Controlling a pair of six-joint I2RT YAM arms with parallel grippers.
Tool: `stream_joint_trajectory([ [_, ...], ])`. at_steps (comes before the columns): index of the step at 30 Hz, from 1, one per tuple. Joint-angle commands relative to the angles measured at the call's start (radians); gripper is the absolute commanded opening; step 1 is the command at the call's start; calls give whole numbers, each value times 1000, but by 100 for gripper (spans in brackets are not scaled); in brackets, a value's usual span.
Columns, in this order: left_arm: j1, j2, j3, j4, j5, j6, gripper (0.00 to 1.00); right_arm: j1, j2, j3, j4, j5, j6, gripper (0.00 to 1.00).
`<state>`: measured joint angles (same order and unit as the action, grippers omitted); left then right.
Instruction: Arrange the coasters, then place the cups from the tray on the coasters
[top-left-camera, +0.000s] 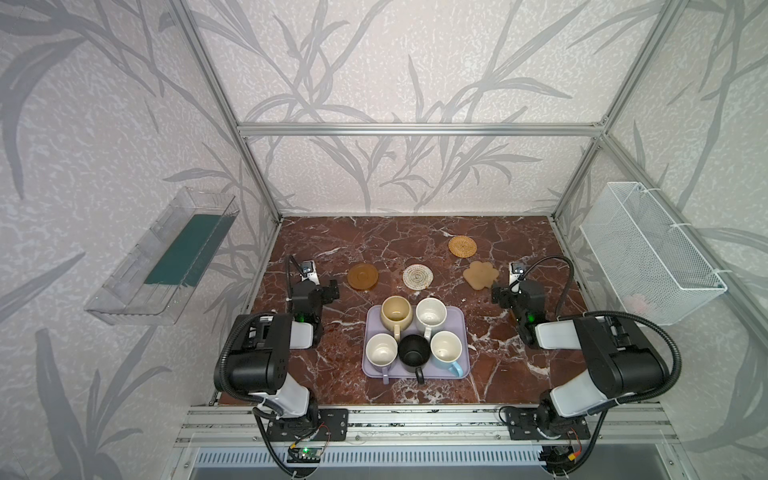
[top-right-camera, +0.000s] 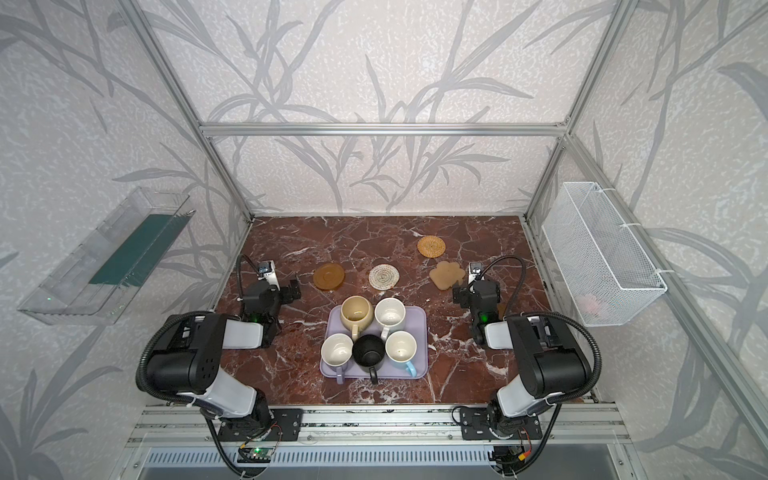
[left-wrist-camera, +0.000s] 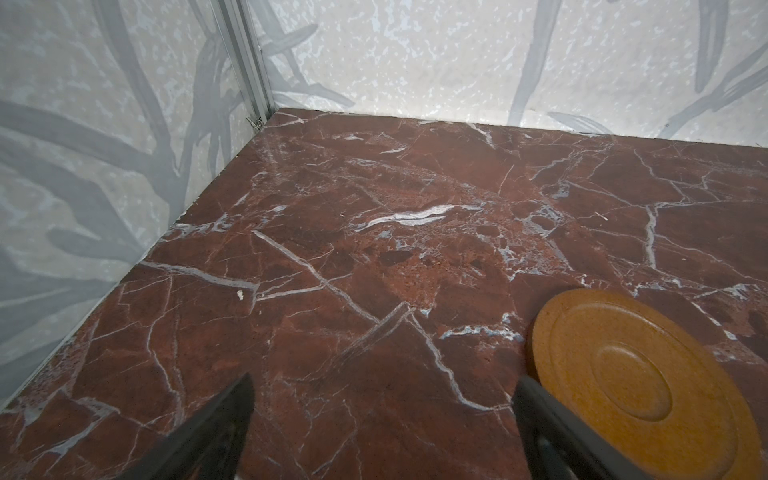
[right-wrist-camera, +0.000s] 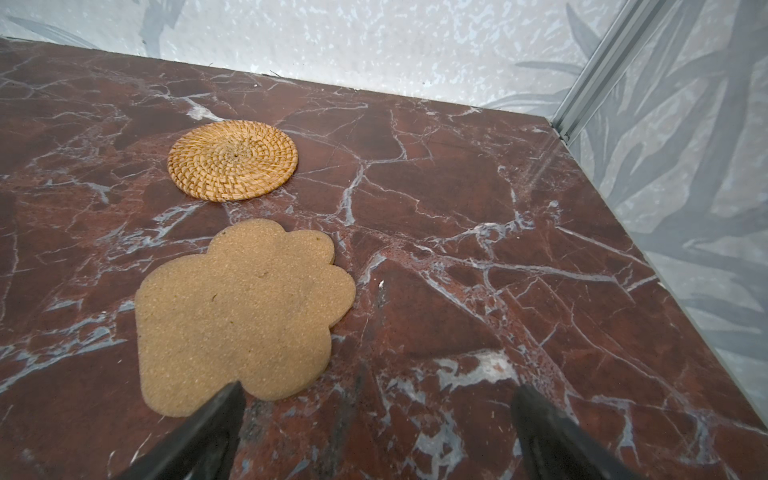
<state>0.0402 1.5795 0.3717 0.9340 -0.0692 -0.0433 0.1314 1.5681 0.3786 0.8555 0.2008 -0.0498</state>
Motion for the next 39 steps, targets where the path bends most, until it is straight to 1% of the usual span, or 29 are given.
stream_joint_trajectory([
  [1, -3, -12, 6, 6, 0, 7, 99, 0, -24, 8, 27, 11, 10, 99],
  [34, -3, -14, 2, 15, 0, 4, 99, -1, -25, 7, 28, 10, 10, 99],
  [36, -3, -35, -11, 26, -7, 1, 99, -1, -28, 7, 31, 10, 10, 99],
  [39, -2, -104, -7, -46, -19, -2, 99, -1, -59, 10, 2, 6, 9, 99],
])
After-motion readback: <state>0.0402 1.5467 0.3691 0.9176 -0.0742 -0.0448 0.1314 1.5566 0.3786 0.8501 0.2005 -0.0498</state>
